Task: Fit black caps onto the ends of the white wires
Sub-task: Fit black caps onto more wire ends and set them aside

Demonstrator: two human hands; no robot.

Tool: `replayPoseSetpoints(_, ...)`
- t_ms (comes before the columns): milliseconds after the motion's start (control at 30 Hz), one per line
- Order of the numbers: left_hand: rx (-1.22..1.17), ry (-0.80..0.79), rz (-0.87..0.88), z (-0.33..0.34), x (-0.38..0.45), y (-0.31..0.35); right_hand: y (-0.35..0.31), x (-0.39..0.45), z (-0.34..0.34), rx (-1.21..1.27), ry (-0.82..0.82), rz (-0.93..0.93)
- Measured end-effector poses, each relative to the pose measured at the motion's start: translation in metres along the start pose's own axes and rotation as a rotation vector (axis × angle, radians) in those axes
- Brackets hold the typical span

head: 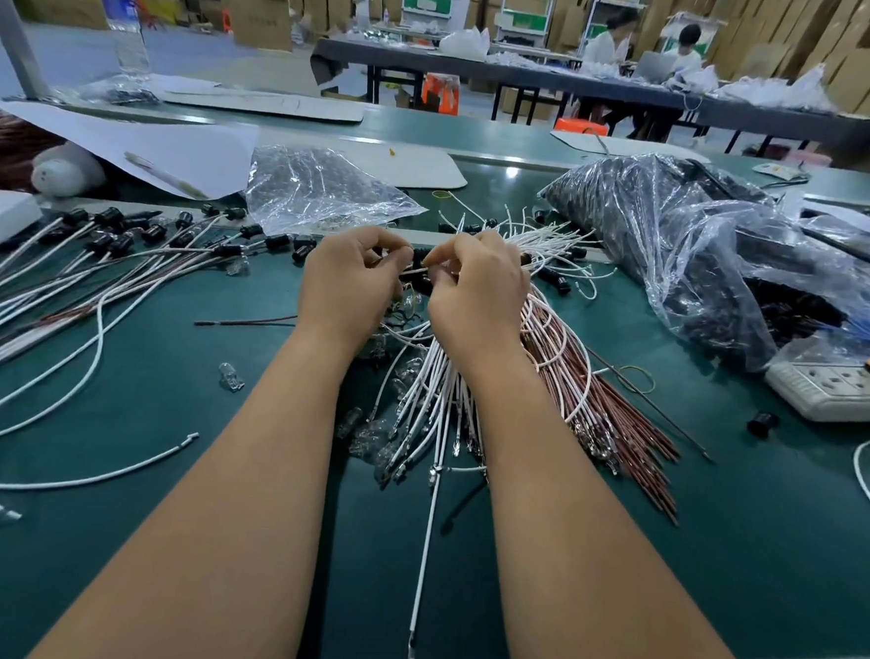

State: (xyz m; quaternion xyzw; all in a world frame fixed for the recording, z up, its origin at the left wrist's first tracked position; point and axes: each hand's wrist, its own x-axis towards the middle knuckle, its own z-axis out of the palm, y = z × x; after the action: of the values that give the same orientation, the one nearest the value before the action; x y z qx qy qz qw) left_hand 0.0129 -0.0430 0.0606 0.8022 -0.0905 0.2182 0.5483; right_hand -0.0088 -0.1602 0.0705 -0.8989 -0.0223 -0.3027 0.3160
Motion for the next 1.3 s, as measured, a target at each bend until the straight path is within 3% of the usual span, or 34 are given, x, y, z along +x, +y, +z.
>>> replayPoseSetpoints(233,-0.028,0.053,-0.094,-0.003,0.006,-0.006,0.005,0.005,-0.006,0.079,0.13,0.192)
replayPoseSetpoints(533,-0.024,-0.06,-0.106,-0.001,0.005,-0.005,0.008,0.005,-0.011,0.168,0.21,0.318)
replayPoseSetpoints(867,-0.145,-0.077,-0.135,-0.002,0.003,0.002,0.007,0.005,-0.007,0.116,0.158,0.229)
replayPoseSetpoints(1100,-0.163,-0.019,-0.12,-0.002,0.004,0.0,0.008,0.003,-0.007,-0.102,0.142,0.083)
replayPoseSetpoints(1300,-0.191,-0.042,-0.119,-0.008,0.004,0.001,0.008,0.001,-0.007,-0.137,0.125,0.049)
